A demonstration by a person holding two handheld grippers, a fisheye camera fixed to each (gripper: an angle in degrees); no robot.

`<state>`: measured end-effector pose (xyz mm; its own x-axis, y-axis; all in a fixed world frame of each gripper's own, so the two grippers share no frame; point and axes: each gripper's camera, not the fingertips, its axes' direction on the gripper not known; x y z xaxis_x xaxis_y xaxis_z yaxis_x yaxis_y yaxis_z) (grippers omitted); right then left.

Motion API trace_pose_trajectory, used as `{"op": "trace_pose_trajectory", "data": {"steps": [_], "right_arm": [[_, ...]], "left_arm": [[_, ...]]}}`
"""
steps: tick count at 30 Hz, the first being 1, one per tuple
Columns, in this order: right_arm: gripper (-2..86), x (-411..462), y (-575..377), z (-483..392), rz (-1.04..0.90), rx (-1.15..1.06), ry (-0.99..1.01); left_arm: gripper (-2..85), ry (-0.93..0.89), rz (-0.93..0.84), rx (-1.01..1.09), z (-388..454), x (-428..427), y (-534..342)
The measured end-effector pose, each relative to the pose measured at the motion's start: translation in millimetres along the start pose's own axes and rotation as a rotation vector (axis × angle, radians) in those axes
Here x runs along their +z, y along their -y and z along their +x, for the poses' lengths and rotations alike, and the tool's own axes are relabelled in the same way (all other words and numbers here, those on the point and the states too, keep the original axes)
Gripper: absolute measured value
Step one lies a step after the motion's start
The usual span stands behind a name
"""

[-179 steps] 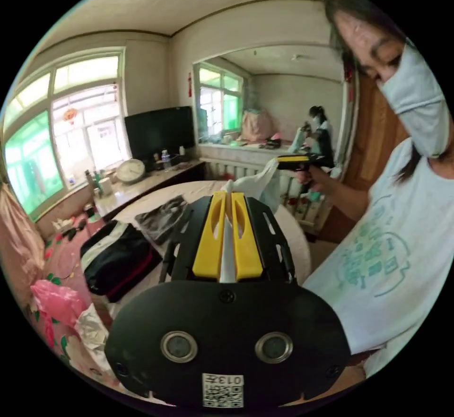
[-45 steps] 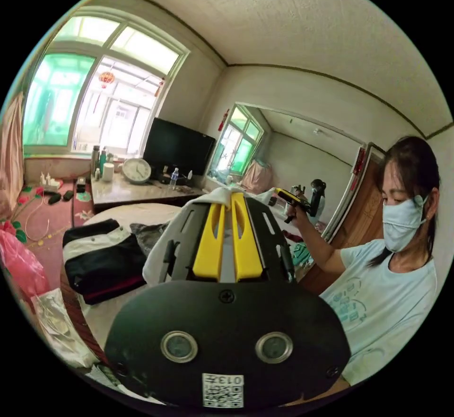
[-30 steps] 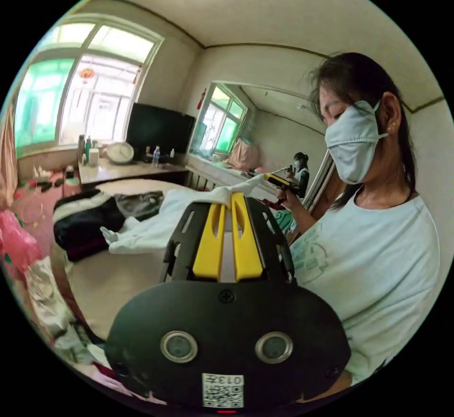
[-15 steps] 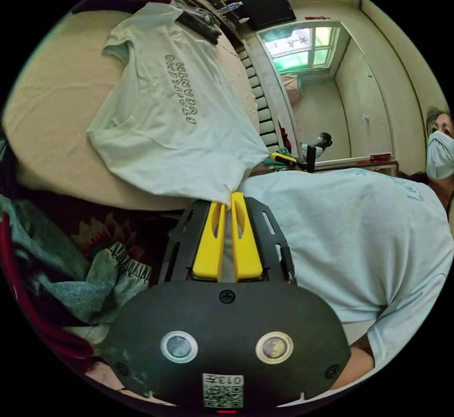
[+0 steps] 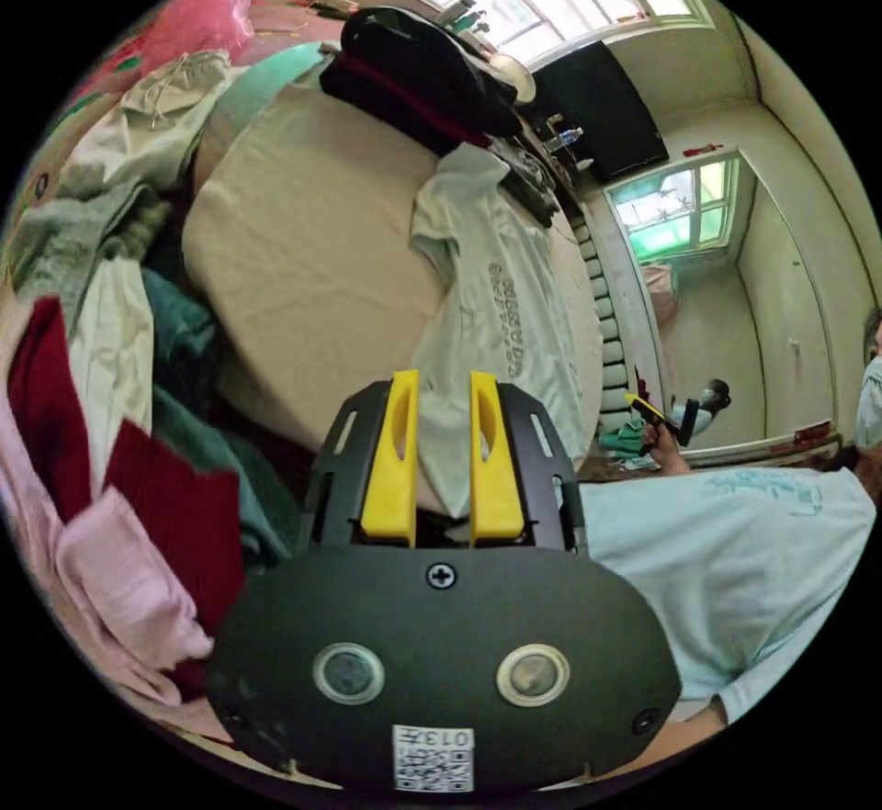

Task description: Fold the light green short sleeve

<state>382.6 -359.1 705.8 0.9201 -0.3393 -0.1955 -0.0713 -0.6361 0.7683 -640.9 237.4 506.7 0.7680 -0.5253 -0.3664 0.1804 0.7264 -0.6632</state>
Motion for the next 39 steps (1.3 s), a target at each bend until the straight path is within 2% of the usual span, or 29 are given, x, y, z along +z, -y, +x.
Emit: {"op": "trace_pose_trajectory", "data": {"steps": [4, 6, 10, 15, 21, 24, 26, 30, 35, 39], "right_arm": [[6.9, 21.0, 96.3, -1.7, 0.111, -0.057, -0.056], [7.1, 48.9, 162.6, -12.8, 0.128, -0.158, -0.065], [7.9, 99.5, 250.4, -27.9, 0.093, -0.318, -0.03], [8.6, 167.3, 345.0, -48.8, 0.009, -0.577, -0.06], [10.1, 205.4, 400.4, -64.2, -0.024, -0.785, -0.086], [10.0, 216.8, 416.8, -70.0, -0.042, -0.877, -0.083], [8.6, 226.0, 424.5, -72.3, -0.077, -0.918, -0.081], [2.6, 231.4, 448.1, -68.4, -0.141, -0.843, 0.05], [1.3, 210.7, 456.6, -57.0, -0.069, -0.758, 0.004], [1.3, 209.4, 466.8, -25.4, -0.09, -0.604, 0.073]], "left_arm": [[11.5, 0.051, 0.076, 0.044, 17.7, 51.9, 104.3], [11.9, 0.064, 0.057, 0.052, 24.0, 77.9, 141.2], [12.6, 0.205, -0.039, 0.07, 34.8, 125.1, 196.2], [9.6, 0.276, -0.065, 0.06, 39.3, 148.4, 212.5], [8.6, 0.376, -0.076, 0.134, 62.9, 159.8, 215.2], [8.1, 0.367, -0.101, 0.18, 73.5, 169.0, 217.5], [5.1, 0.402, -0.138, 0.193, 76.8, 178.7, 221.4], [1.6, 0.422, -0.135, 0.198, 86.6, 176.7, 227.8], [0.7, 0.477, -0.063, 0.373, 118.9, 154.5, 222.0], [0.7, 0.481, -0.046, 0.37, 106.8, 145.9, 217.9]]}}
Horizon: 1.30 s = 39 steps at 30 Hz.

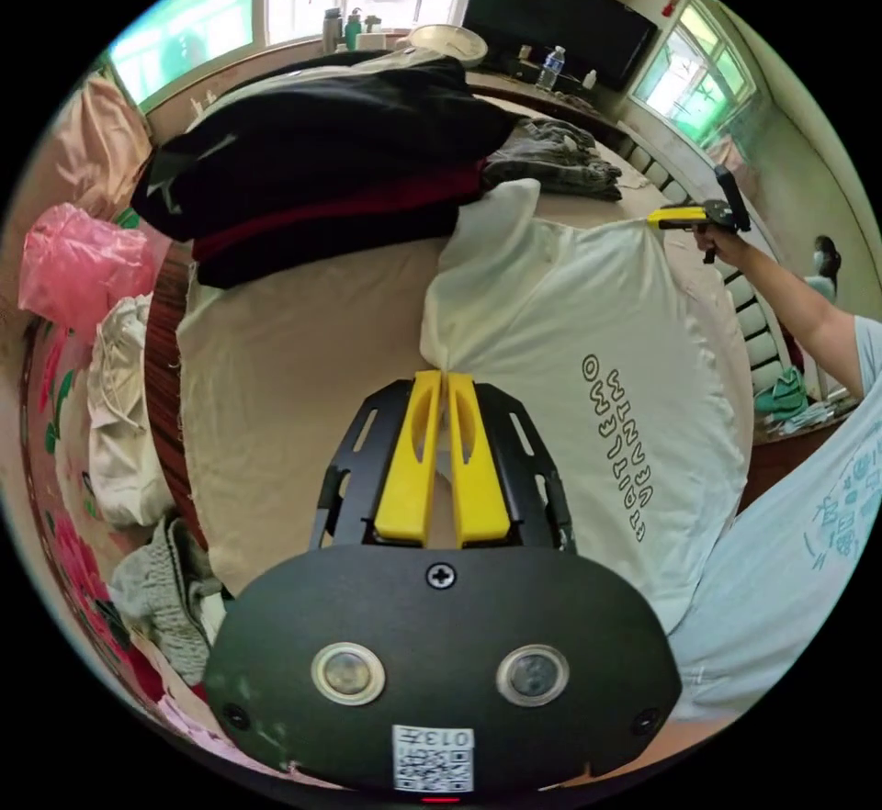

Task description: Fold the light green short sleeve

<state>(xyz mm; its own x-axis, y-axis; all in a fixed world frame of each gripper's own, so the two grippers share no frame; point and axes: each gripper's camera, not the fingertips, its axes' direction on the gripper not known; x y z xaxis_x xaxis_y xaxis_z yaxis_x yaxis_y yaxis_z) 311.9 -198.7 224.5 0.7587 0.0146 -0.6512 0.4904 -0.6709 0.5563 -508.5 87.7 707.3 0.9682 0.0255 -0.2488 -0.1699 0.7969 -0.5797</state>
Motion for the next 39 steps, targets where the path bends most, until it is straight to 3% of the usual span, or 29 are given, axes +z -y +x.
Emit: {"op": "trace_pose_trajectory", "data": {"steps": [4, 7, 13, 18, 22, 26, 29, 34, 39], "right_arm": [[1.9, 22.7, 5.7, 3.8, -0.054, 0.067, 0.015], [3.5, 31.2, 9.7, -1.6, -0.072, 0.107, -0.014], [9.1, 2.6, 9.5, -11.9, 0.019, 0.141, -0.124], [11.0, 14.1, 76.6, -110.1, 0.156, -0.181, -0.093], [13.0, 40.8, 124.6, -161.6, 0.206, -0.296, 0.014], [8.1, 89.2, 160.0, -191.6, 0.074, -0.356, 0.101], [2.7, 107.2, 159.9, -207.1, -0.052, -0.389, 0.033], [2.3, 61.8, 118.2, -223.1, 0.362, -0.362, -0.092], [7.1, 96.4, 121.2, -246.3, 0.245, -0.321, -0.195]], "left_arm": [[1.1, -0.01, -0.009, 0.002, -7.3, 15.8, 7.6], [2.3, 0.02, -0.143, 0.005, -12.1, 29.1, 9.3], [7.7, -0.08, 0.004, -0.134, -38.9, -1.2, -10.8], [9.1, -0.032, -0.075, -0.086, -9.0, 32.5, 15.0], [6.9, 0.02, -0.112, -0.112, 2.9, 41.3, 20.6], [1.7, 0.029, -0.116, -0.075, 20.7, 34.6, 17.1], [0.5, 0.078, -0.067, -0.046, 34.7, 18.3, 11.6], [0.0, 0.253, 0.105, 0.082, 69.3, -16.1, -5.8], [0.2, 0.278, 0.013, 0.088, 63.9, 5.1, 1.9]]}}
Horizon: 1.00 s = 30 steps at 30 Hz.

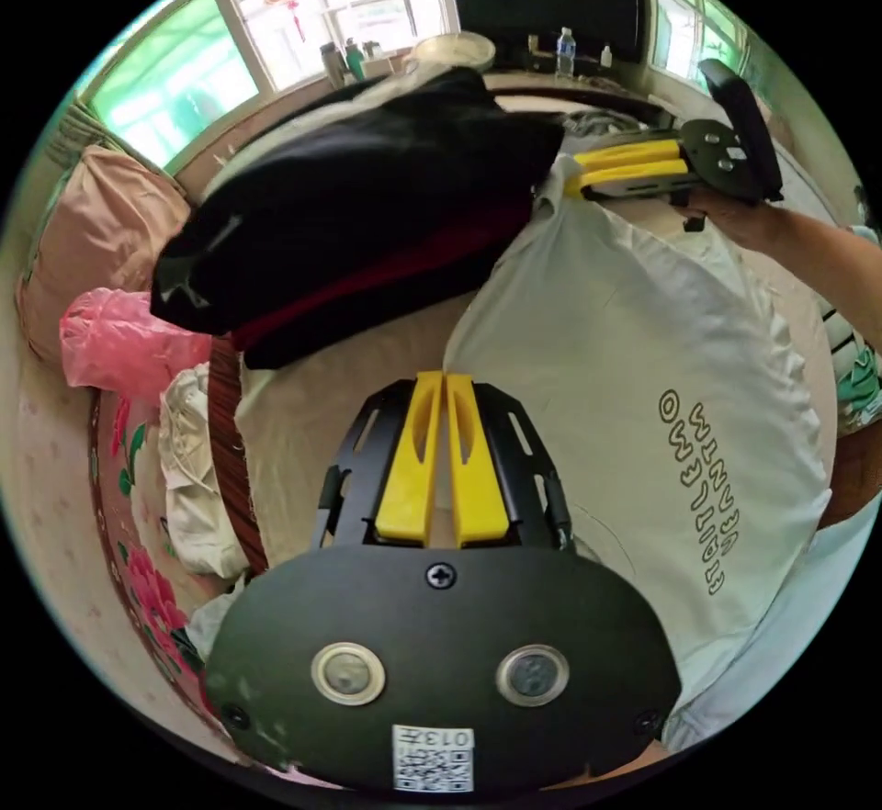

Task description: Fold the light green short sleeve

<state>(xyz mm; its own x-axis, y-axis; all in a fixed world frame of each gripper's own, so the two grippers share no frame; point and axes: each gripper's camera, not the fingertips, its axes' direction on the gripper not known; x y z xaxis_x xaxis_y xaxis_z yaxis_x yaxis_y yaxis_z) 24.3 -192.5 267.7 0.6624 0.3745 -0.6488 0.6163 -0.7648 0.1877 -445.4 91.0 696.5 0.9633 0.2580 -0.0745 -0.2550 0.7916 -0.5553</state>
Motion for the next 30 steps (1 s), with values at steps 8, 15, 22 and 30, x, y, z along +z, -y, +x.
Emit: {"op": "trace_pose_trajectory", "data": {"steps": [8, 15, 22, 30], "right_arm": [[9.6, -77.2, -60.2, 3.3, 0.074, 0.308, 0.037], [1.9, -179.7, -205.7, -93.2, -0.045, 0.402, -0.032], [2.3, -241.8, -316.4, -217.2, -0.231, 0.77, 0.051], [9.1, -258.6, -334.7, -345.6, -0.452, 0.556, 0.028]], "left_arm": [[1.9, -0.078, -0.008, -0.163, -34.8, -37.8, -64.9], [4.2, -0.353, -0.081, -0.03, 19.1, -83.8, -169.4], [7.6, -0.396, -0.204, 0.365, 111.6, -135.0, -274.7], [9.2, -0.184, -0.19, 0.701, 188.2, -126.7, -313.3]]}}
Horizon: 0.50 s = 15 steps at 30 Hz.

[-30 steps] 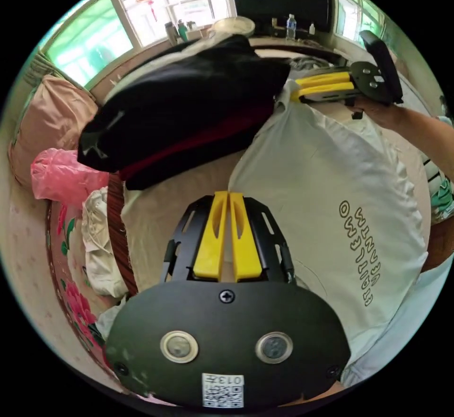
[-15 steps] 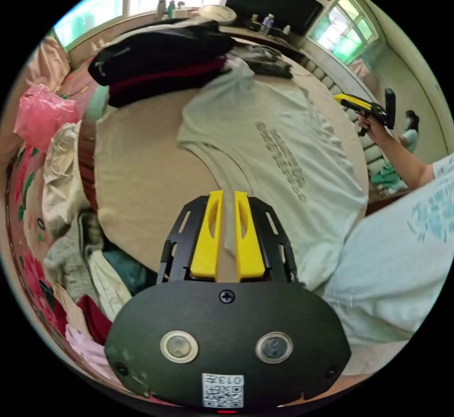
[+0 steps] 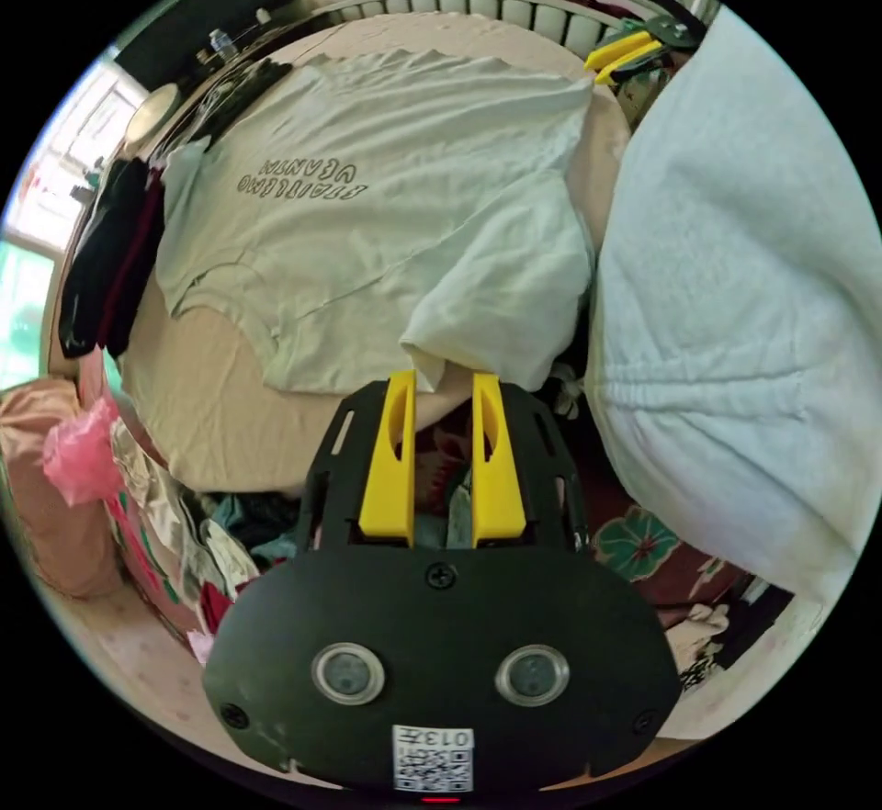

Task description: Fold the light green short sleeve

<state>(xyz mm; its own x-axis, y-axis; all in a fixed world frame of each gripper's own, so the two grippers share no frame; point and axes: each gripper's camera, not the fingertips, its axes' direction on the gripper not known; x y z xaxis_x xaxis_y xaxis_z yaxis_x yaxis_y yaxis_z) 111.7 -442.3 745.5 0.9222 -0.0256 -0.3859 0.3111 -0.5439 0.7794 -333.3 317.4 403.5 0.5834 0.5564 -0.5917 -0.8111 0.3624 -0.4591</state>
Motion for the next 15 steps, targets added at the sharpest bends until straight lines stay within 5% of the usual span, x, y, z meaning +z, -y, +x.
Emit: {"op": "trace_pose_trajectory", "data": {"steps": [10, 15], "right_arm": [[10.1, 31.9, -23.2, -44.5, -0.079, -0.141, -0.203], [9.4, 34.2, -23.0, -56.0, -0.082, -0.219, -0.28]], "left_arm": [[1.7, 0.104, -0.007, 0.125, 11.9, 5.0, 25.3], [0.5, -0.031, 0.03, 0.069, -11.3, -12.7, 14.1]]}}
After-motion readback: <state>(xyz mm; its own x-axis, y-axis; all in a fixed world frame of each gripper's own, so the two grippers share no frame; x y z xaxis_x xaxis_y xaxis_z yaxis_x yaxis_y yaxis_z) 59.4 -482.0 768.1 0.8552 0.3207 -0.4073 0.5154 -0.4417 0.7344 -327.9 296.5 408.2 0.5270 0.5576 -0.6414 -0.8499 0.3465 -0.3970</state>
